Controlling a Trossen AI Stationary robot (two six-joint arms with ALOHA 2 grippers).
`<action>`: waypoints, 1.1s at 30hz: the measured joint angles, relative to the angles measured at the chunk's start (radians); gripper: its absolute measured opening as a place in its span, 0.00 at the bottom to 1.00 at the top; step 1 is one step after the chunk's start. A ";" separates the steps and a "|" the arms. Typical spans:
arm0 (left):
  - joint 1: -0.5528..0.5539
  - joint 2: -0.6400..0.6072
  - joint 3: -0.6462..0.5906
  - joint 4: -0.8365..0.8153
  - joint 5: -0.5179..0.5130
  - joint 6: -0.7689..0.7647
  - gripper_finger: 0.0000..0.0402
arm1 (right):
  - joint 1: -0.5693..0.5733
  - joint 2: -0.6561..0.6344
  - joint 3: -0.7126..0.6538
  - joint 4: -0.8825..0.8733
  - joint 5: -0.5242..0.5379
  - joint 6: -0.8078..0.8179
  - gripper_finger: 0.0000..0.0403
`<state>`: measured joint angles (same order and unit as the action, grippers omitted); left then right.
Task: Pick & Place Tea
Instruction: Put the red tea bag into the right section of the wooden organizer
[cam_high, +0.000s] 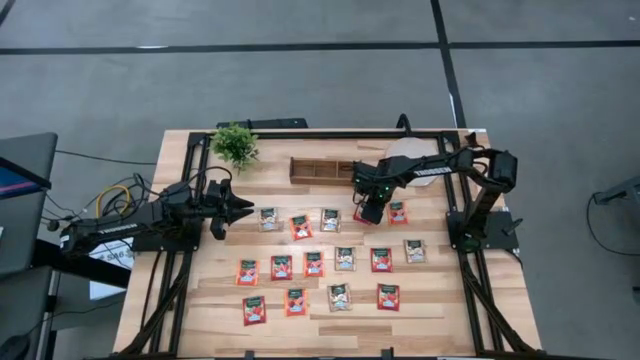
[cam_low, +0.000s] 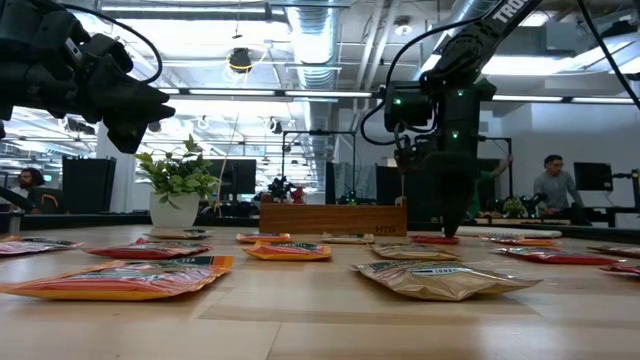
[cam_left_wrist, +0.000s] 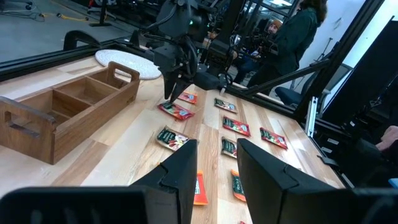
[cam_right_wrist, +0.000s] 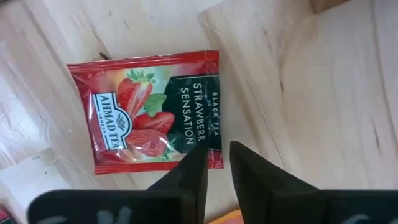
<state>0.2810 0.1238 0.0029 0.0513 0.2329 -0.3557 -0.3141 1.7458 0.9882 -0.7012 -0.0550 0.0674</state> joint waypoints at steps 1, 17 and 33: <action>0.000 0.000 0.000 0.000 0.000 0.000 0.26 | 0.000 0.000 0.000 -0.001 0.000 -0.004 0.14; 0.000 0.000 0.000 0.000 0.000 0.000 0.26 | 0.000 -0.003 0.002 -0.002 -0.001 -0.025 0.27; 0.000 0.000 0.000 0.000 0.000 0.000 0.26 | -0.022 -0.004 -0.037 0.058 0.001 -0.024 0.41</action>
<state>0.2808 0.1238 0.0029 0.0511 0.2329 -0.3561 -0.3364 1.7415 0.9511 -0.6435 -0.0542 0.0435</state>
